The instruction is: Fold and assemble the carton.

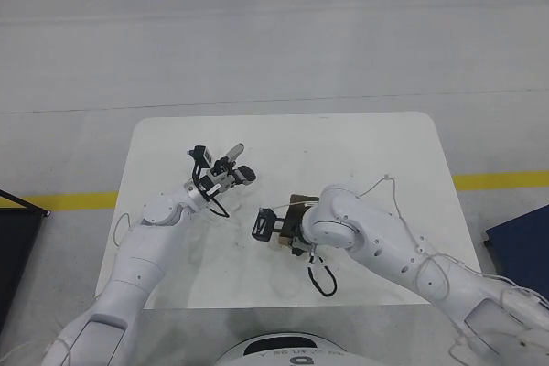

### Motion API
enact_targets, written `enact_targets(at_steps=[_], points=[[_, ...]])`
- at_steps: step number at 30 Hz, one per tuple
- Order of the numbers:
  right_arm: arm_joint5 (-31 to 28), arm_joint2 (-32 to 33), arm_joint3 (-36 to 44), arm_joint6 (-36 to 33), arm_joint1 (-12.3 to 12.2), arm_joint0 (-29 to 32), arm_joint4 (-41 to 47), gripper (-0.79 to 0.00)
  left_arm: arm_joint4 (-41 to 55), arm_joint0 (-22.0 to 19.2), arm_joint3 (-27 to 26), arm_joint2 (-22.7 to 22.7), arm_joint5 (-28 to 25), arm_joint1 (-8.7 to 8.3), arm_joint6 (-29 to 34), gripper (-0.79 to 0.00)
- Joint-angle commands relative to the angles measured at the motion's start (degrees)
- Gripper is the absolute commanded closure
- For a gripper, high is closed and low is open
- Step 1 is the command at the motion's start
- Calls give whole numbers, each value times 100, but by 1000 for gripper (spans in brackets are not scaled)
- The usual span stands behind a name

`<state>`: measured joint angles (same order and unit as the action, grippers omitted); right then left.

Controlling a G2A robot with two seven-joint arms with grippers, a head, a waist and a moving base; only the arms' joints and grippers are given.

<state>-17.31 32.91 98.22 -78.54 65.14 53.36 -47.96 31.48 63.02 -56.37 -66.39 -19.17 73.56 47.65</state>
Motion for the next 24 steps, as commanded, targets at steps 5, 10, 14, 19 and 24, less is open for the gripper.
enact_targets(at_steps=[5, 10, 14, 19, 24], points=[[121, 213, 389, 179, -86, 160, -248, -773, -6, 77, -70, -22, -27, -5, 0, -785], [266, 805, 1139, 602, -268, 538, -383, -730, -24, 155, -154, -39, -45, -13, 8, -785], [-20, 1743, 1863, 1327, -504, 1181, 3, -745, -44, 208, -214, -56, -36, -21, 18, -785], [-316, 3254, 2429, 2318, -794, 2346, 245, -785, -68, 265, -288, -45, -14, -29, 140, -785], [-170, 4300, 2615, 2778, -942, 3409, 123, -785, -149, 299, -341, 17, 26, -48, 551, -785]])
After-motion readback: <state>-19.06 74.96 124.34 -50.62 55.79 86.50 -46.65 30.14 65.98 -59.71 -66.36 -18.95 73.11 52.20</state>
